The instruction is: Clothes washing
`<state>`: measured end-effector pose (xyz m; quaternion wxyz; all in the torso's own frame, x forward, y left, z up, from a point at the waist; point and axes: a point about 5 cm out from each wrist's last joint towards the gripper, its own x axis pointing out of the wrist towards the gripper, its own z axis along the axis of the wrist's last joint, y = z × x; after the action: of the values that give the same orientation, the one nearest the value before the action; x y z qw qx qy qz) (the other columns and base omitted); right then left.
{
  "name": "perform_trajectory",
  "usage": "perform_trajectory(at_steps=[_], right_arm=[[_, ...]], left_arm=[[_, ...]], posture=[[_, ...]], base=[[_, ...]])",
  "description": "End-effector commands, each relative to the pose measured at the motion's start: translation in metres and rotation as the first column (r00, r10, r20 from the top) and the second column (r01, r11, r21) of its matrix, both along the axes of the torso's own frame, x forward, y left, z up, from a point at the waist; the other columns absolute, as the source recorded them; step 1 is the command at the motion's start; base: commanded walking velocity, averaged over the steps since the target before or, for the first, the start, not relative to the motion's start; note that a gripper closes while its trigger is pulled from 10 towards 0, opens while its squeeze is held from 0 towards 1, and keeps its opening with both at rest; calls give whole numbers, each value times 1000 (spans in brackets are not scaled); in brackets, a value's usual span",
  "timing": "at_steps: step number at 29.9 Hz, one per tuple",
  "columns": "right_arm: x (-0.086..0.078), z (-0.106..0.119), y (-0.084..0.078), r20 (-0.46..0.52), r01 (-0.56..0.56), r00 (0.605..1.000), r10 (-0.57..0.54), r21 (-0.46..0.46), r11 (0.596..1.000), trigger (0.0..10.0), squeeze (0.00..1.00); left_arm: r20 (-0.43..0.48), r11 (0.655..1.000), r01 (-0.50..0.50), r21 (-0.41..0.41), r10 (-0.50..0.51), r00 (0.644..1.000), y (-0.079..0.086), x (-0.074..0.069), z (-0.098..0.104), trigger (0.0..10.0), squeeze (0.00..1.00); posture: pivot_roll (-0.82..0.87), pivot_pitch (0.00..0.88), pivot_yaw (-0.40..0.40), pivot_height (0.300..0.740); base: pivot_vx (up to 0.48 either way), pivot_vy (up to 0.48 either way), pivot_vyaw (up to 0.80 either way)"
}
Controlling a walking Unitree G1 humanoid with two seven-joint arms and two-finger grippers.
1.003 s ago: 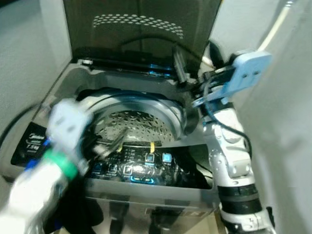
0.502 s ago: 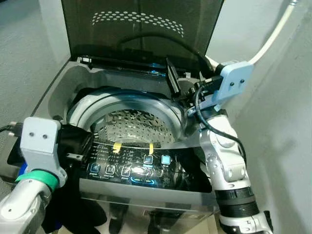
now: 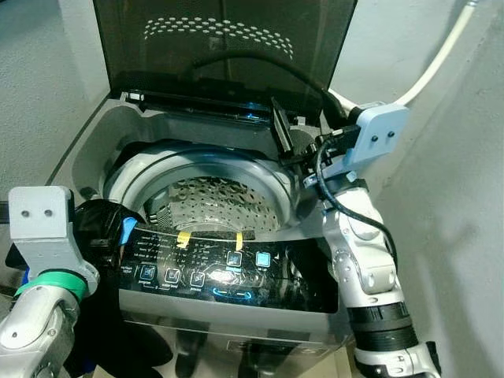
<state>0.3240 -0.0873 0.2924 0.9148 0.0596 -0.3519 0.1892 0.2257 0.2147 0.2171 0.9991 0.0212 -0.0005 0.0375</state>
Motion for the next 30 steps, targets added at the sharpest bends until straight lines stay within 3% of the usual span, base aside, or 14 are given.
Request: perform_trajectory(at_steps=[1,12,14,17,18,19,20,21,25,26,30], right_arm=[[-1,-2,-2,1,7,1000,-7,0,1000,10000,0],[-2,-1,-3,6,17,1000,-17,4,1000,10000,0],[-2,-1,-3,6,19,1000,-19,4,1000,10000,0],[-1,-1,-4,8,22,1000,-22,6,1000,10000,0],[-1,-1,-4,9,22,1000,-22,6,1000,10000,0],[-1,0,-4,10,23,1000,-23,6,1000,10000,0],[-1,0,-4,10,23,1000,-23,6,1000,10000,0],[-1,0,-4,11,24,1000,-24,6,1000,10000,0],[0,1,-3,12,24,1000,-24,7,1000,10000,0],[0,1,-3,12,24,1000,-24,7,1000,10000,0],[0,2,-1,18,21,1000,-22,7,1000,10000,0]], left_arm=[[-176,999,0,-38,-6,984,-1,2,-30,0,0],[-156,999,53,4,-51,986,-8,10,-25,0,0],[-135,997,66,39,-60,989,-9,13,-21,0,0],[-19,984,134,121,-133,991,-20,28,-2,0,0],[34,977,162,141,-168,985,-26,33,8,1608,0],[82,969,186,166,-201,976,-33,38,17,4667,0],[82,969,186,166,-201,976,-33,38,17,4667,0],[140,955,223,194,-252,958,-42,44,28,10000,0],[293,904,306,297,-392,872,-78,69,63,10000,0],[293,904,306,297,-392,872,-78,69,63,10000,0],[402,852,357,383,-502,766,-114,95,101,10000,0]], posture=[[156,133,-50,740],[143,132,-43,740],[143,132,-43,740],[140,131,-44,740],[133,128,-47,740],[130,127,-46,740],[130,127,-46,740],[128,126,-50,740],[115,120,-56,740],[115,120,-56,740],[94,114,-50,740]], base=[[0,0,0],[0,0,0],[0,0,0],[0,0,0],[0,0,0],[0,0,0],[0,0,0],[0,0,0],[0,0,0],[0,0,0],[0,0,0]])
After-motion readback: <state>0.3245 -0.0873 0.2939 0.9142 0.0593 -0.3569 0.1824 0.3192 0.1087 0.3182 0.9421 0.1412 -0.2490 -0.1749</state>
